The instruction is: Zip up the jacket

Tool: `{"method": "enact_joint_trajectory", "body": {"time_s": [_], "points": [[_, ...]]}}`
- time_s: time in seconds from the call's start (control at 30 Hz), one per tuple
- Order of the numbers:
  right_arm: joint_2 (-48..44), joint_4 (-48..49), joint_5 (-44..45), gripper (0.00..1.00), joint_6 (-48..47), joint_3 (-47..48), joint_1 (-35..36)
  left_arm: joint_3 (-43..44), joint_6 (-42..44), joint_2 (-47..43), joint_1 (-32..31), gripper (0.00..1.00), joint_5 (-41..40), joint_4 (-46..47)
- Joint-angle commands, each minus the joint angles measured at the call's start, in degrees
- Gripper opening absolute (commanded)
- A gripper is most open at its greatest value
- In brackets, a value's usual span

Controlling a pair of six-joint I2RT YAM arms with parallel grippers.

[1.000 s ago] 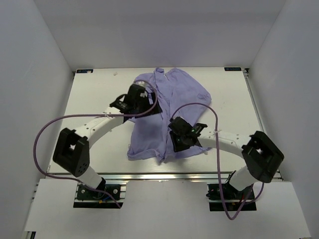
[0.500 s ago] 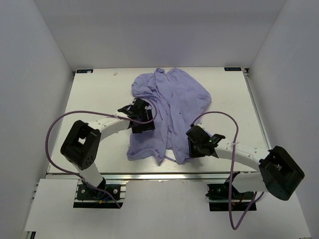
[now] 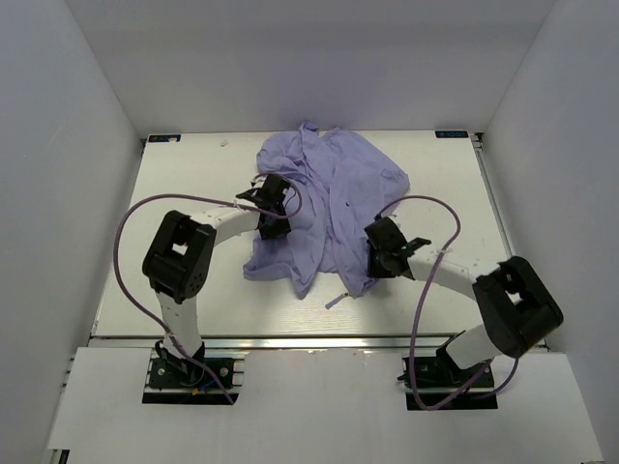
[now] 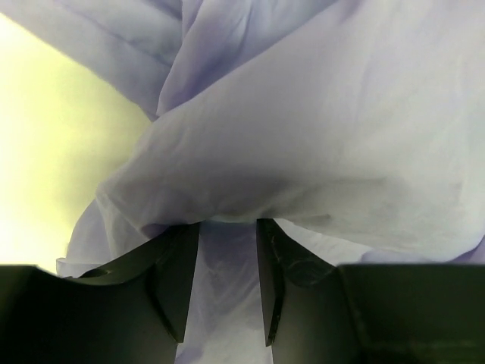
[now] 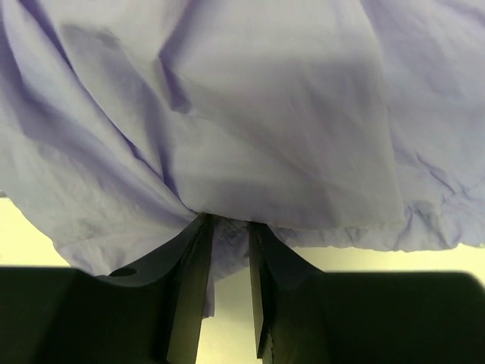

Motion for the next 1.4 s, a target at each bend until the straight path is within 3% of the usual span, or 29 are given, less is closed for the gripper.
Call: {"method": "enact_joint_trajectory", "body": {"time_s": [0.0,0.1,0.27,0.3,0.33,0.43,0.47,0.63,0.77,0.93,1.13,1.37], "points": [[8.8,1.4,-1.0,0.32,-3.6,1.0,-1.4,5.2,1.6,6.7,1.4,0.47,-1.2,-0.9],[12.6,1.3,-1.1,0.31,-4.3,6.2,-3.2,12.2,1.1,11.1,3.3,0.47,-1.9,-3.7],[11.6,-0.3,-1.5,0.30,-6.1,9.7,-4.3,16.0,1.8,11.1,5.3,0.48,-1.7,-6.2],[9.4,-0.5,-2.4,0.30,-8.1,9.7,-4.3,15.9,2.4,9.2,5.3,0.53,-1.7,-6.3],[8.0,-1.0,-3.1,0.33,-9.0,9.3,-4.3,15.4,3.9,8.0,5.3,0.68,-1.1,-6.2],[1.9,-2.9,-6.5,0.42,-12.6,8.6,-4.3,15.0,5.7,2.8,5.3,0.93,1.9,-6.6],[0.2,-3.1,-7.4,0.44,-13.3,8.0,-4.3,14.8,6.0,1.3,5.3,0.97,2.7,-6.8],[-11.2,-4.2,-13.9,0.60,-17.1,6.8,-3.6,10.4,7.0,-12.1,5.3,0.98,6.0,-5.9],[-15.5,-4.2,-15.2,0.66,-21.0,6.8,2.8,1.8,6.5,-21.8,5.3,0.98,7.1,-4.9],[-10.1,-7.4,-6.2,0.68,-21.2,11.7,11.4,-8.3,5.0,-30.9,5.2,0.98,12.0,-3.6],[1.2,-11.6,4.8,0.67,-16.3,17.6,12.3,-18.6,3.2,-40.2,5.1,0.98,16.2,-4.8],[7.0,-8.5,3.5,0.66,-17.5,17.6,12.2,-24.6,1.8,-46.3,5.1,0.98,16.2,-3.9]]}}
